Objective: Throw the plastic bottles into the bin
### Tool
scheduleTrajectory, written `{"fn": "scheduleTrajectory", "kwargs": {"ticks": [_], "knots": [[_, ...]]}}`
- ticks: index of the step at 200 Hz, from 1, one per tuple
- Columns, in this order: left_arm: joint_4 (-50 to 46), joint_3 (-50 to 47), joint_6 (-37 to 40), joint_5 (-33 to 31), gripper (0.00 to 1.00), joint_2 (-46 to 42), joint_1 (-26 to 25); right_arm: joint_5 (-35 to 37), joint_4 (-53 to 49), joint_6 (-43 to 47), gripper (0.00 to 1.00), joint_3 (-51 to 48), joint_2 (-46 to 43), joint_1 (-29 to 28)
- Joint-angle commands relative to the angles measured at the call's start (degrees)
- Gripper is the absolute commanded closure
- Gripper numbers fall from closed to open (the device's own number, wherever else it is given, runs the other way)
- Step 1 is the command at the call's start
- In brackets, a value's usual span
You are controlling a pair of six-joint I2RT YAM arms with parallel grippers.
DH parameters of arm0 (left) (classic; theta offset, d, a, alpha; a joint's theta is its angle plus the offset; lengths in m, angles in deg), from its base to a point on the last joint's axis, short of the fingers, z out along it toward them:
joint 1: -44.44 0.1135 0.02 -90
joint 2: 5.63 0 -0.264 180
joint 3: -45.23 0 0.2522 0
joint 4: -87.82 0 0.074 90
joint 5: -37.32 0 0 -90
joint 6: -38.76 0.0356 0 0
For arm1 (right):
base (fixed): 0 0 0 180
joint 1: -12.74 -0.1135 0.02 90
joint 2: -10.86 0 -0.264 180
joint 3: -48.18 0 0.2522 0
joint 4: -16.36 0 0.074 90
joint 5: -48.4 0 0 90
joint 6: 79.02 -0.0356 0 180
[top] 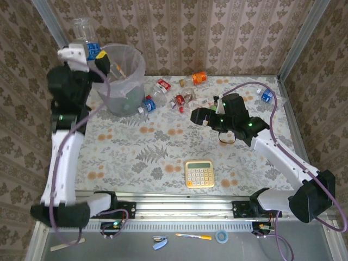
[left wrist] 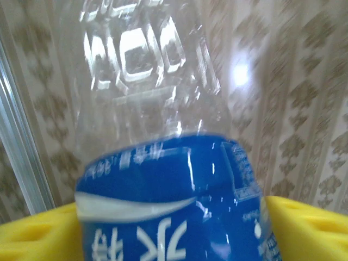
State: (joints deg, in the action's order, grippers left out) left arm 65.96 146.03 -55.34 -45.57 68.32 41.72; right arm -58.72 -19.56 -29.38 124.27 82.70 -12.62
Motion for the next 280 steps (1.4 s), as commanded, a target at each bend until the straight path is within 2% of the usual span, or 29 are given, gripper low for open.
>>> {"fn": "scheduleTrajectory", "kwargs": {"ticks": [1, 40, 68, 98, 135, 178, 239, 280], "knots": [[-11.4, 5.5, -6.3, 5.6, 0.00, 5.2, 2.6, -0.9, -1.8, 1.7, 0.00, -0.8, -2.4, 0.5], [-11.3, 7.1, -8.6, 7.7, 0.00, 0.7, 3.0, -1.0, -1.2, 1.6, 0.00, -3.0, -3.5, 0.8], [-15.4, 8.8, -8.3, 6.7, 0.00, -4.1, 3.1, -1.5, 0.1, 0.9, 0.00, -4.2, -2.4, 1.0], [-18.3, 7.7, -8.7, 9.0, 0.00, -9.9, 3.0, -1.1, 0.3, 1.0, 0.00, -4.2, 0.4, 1.1], [-19.1, 0.4, -10.6, 13.3, 0.00, -19.5, 2.9, 2.3, -2.9, 3.9, 0.00, -0.4, 7.5, 1.7], [-22.8, -8.8, -12.5, 18.5, 0.00, -29.6, 2.8, 6.1, -7.2, 9.1, 0.01, 8.2, 20.3, 1.9], [-32.3, -16.6, -10.8, 18.6, 0.00, -40.9, 2.8, 5.3, -3.3, -1.3, 0.06, 14.7, 33.3, 3.9], [-36.4, -17.2, -9.4, 17.6, 0.00, -43.8, 2.7, 6.3, 1.8, -7.9, 0.08, 14.2, 37.1, 5.5]]}}
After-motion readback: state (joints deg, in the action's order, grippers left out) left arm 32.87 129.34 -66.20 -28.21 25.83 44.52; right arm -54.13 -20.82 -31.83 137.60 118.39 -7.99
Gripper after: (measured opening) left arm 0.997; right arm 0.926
